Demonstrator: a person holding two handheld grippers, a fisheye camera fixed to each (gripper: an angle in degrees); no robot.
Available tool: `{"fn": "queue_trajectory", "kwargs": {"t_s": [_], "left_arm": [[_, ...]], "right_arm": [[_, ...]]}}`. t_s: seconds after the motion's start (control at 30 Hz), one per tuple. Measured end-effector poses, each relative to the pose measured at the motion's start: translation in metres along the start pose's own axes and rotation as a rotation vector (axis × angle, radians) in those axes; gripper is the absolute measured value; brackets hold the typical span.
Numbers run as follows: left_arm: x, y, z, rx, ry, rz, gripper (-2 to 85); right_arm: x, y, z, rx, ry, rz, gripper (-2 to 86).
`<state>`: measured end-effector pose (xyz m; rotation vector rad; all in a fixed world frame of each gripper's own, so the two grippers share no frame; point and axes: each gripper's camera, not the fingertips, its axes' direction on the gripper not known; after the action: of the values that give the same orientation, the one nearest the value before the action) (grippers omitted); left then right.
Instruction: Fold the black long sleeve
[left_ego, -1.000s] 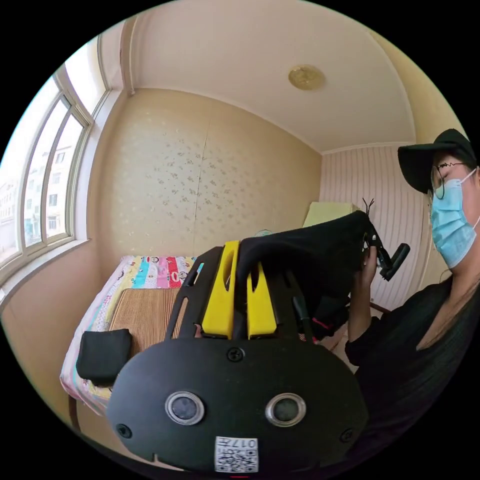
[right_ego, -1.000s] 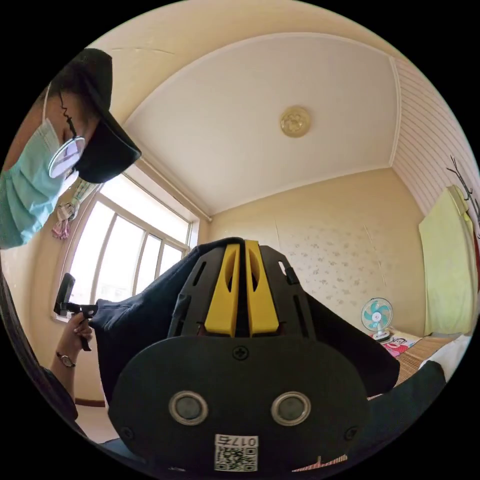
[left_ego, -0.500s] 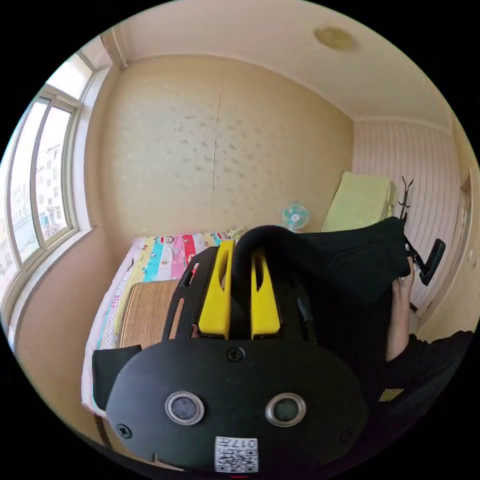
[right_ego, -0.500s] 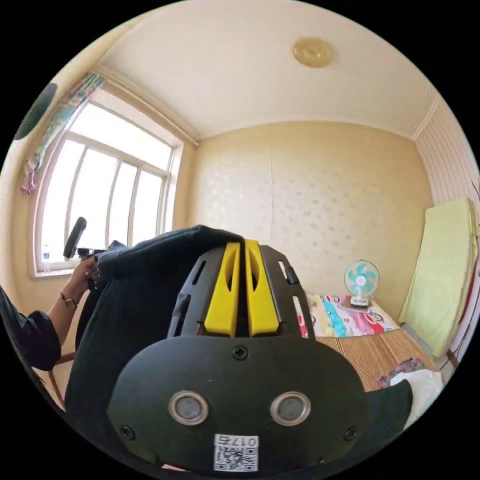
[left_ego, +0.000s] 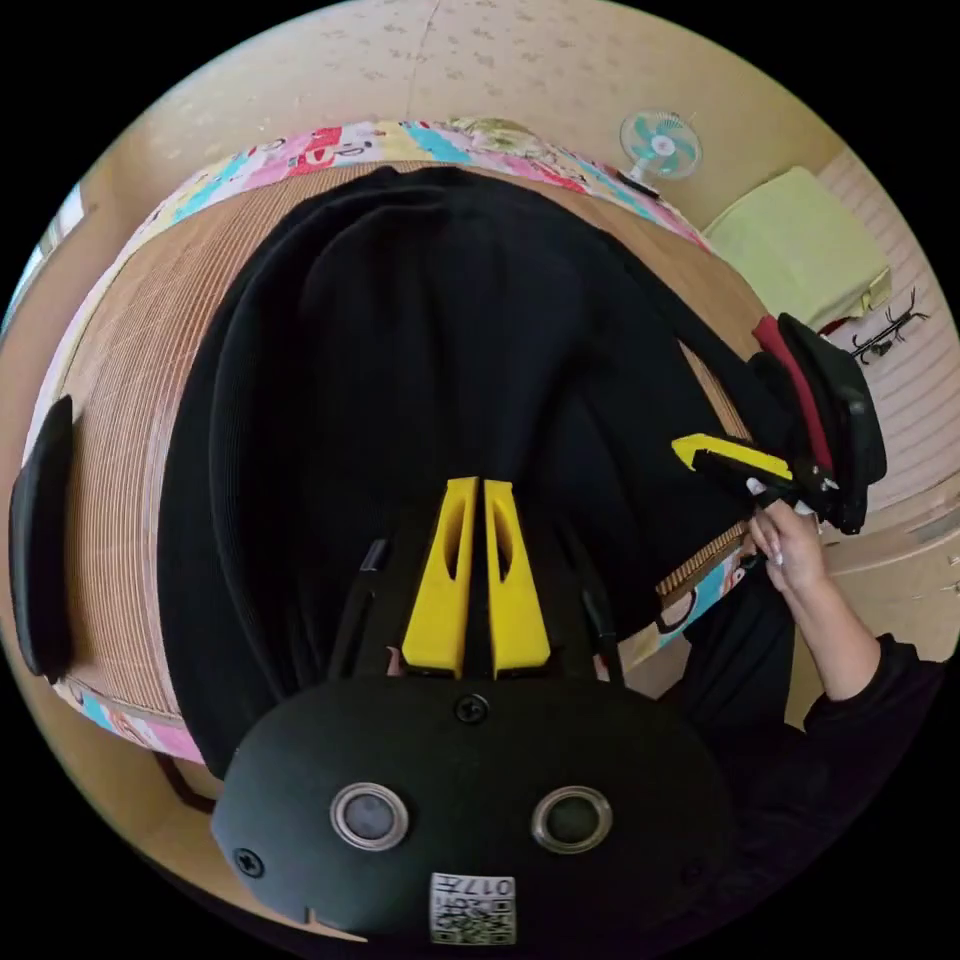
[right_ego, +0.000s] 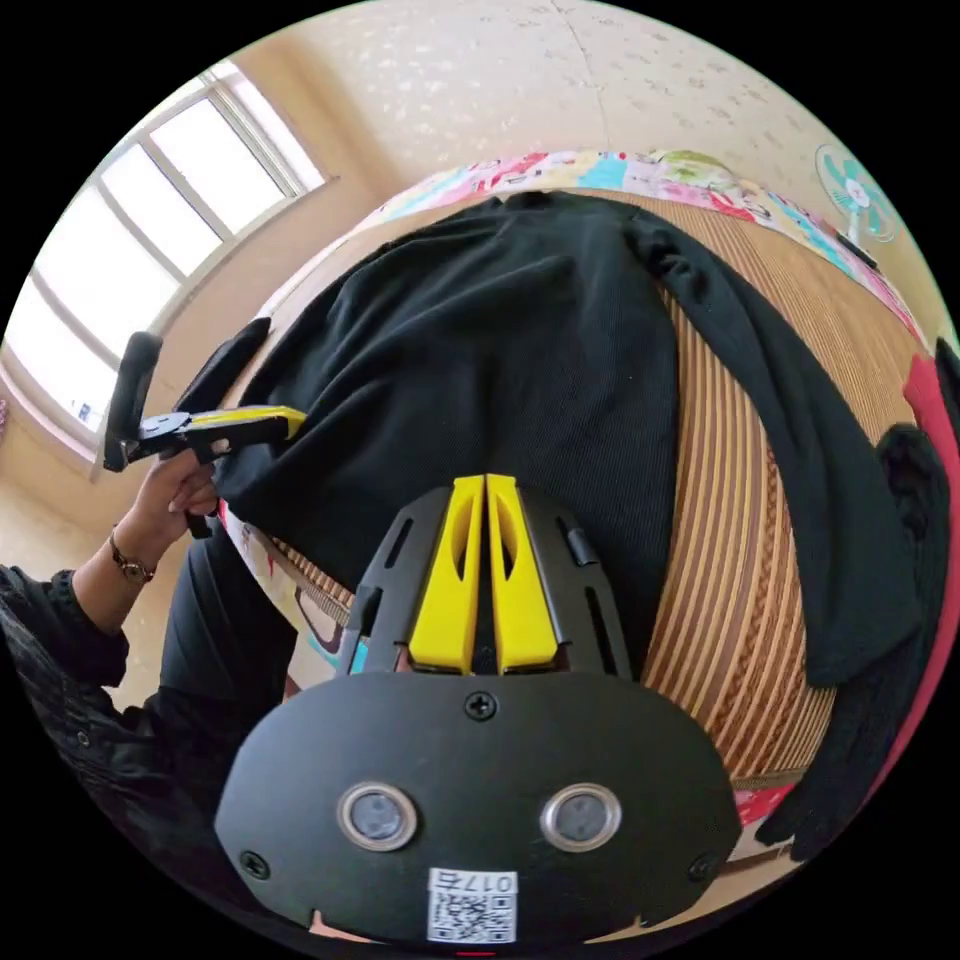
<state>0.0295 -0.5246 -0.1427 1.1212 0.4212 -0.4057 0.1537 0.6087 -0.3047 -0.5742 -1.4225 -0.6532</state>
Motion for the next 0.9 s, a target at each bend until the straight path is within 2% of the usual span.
{"fn": "queue_trajectory", "kwargs": {"t_s": [0.1,0.23,0.3,0.4,0.47,0.53,0.57,0.6,0.67,0.73,0.77,0.8,0.9], "left_arm": [[-0.020,0.069,-0.036,-0.028,0.100,-0.108,0.3],[-0.073,0.137,-0.105,-0.004,0.191,-0.270,3.3],[-0.142,0.185,-0.171,0.112,0.110,-0.453,9.5],[-0.243,0.240,-0.236,0.265,-0.033,-0.713,15.4],[-0.303,0.253,-0.240,0.243,0.031,-0.798,15.2],[-0.347,0.243,-0.219,0.131,0.218,-0.779,12.4],[-0.360,0.228,-0.207,0.058,0.288,-0.701,11.3],[-0.363,0.213,-0.215,0.015,0.202,-0.601,9.5],[-0.370,0.198,-0.248,-0.076,0.153,-0.499,6.0],[-0.383,0.211,-0.326,0.096,0.171,-0.473,3.7],[-0.398,0.231,-0.383,0.239,0.120,-0.511,3.5],[-0.419,0.257,-0.436,0.340,0.024,-0.591,4.0],[-0.484,0.331,-0.509,0.504,-0.058,-0.842,8.3]], "right_arm": [[-0.002,0.077,-0.023,0.023,-0.024,0.058,0.5],[-0.010,0.133,-0.054,-0.138,0.052,0.023,0.3],[-0.013,0.147,-0.060,-0.223,0.168,-0.005,0.2],[-0.013,0.163,-0.089,-0.145,0.243,0.026,0.2],[-0.012,0.166,-0.108,-0.063,0.210,0.062,0.3],[-0.013,0.160,-0.112,-0.052,0.154,0.088,0.3],[-0.016,0.155,-0.113,-0.058,0.119,0.096,0.3],[-0.018,0.152,-0.114,-0.059,0.102,0.099,0.3],[-0.028,0.148,-0.124,-0.043,0.033,0.097,0.3],[-0.035,0.151,-0.137,-0.025,0.019,0.089,0.3],[-0.039,0.155,-0.147,-0.013,0.027,0.081,0.3],[-0.040,0.158,-0.151,-0.009,0.033,0.081,0.3],[-0.037,0.176,-0.162,-0.018,0.029,0.102,0.3]]}}
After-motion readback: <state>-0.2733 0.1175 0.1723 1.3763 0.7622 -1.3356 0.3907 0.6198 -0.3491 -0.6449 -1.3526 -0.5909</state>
